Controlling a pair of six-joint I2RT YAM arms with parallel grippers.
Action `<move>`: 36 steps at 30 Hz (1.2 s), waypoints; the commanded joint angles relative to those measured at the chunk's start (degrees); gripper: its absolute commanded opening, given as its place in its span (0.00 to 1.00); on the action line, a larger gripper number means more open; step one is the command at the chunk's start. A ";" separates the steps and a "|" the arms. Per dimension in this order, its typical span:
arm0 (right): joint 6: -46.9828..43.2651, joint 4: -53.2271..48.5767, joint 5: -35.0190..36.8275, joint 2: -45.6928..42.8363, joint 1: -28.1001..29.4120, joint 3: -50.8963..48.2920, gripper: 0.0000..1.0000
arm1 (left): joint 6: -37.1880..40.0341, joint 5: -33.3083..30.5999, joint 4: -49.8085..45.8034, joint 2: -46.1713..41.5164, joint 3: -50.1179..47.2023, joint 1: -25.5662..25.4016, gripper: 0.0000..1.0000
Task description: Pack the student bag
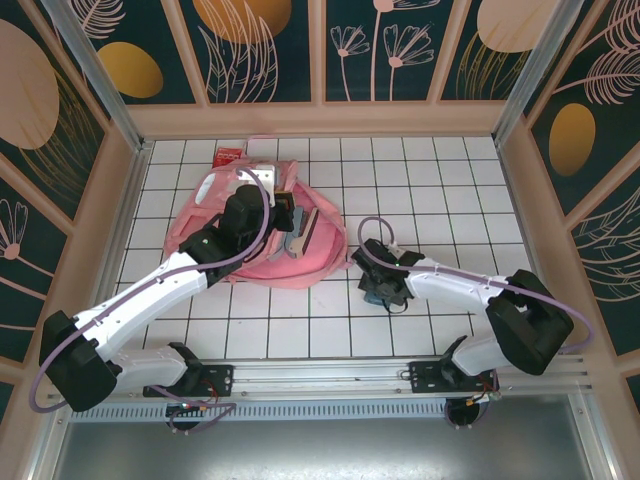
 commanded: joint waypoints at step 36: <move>-13.91 20.99 -19.57 32.54 4.64 46.75 0.77 | 2.70 -6.14 -4.03 -3.97 10.61 -0.57 0.02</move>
